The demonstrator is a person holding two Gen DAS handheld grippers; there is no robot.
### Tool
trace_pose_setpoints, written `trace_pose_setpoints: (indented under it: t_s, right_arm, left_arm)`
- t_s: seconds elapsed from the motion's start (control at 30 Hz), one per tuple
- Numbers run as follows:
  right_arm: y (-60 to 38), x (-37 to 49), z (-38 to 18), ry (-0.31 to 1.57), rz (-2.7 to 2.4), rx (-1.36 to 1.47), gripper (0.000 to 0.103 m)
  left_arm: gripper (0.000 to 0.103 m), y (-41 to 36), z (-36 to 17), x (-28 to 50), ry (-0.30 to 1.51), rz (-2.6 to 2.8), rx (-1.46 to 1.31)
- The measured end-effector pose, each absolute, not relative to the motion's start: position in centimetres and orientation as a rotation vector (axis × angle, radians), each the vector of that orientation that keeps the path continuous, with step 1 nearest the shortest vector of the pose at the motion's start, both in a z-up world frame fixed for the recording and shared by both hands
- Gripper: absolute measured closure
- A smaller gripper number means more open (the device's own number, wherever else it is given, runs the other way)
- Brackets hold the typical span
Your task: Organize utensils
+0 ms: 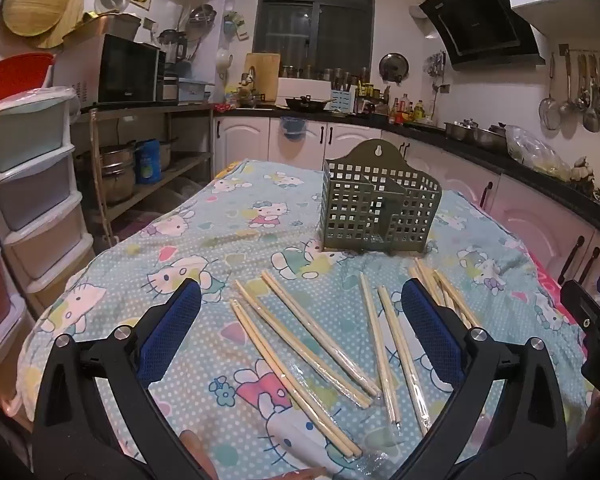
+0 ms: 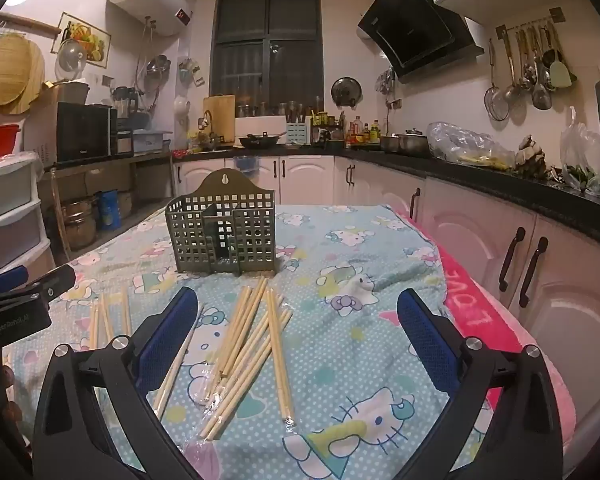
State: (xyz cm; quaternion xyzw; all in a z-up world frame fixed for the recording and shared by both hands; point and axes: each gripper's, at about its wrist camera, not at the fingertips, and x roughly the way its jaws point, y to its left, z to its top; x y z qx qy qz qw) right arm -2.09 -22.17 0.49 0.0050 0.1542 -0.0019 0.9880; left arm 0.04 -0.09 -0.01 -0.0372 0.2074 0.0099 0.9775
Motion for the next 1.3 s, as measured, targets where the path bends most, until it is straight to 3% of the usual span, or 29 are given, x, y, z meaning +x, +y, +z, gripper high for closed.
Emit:
trace_pose_setpoints:
  t_s: [1.3]
  right_arm:
    - [-21.9, -2.4, 1.1, 0.306, -0.001, 0.011, 0.006]
  left_arm:
    - [0.011, 0.2, 0.5, 0.0, 0.402, 0.023, -0.079]
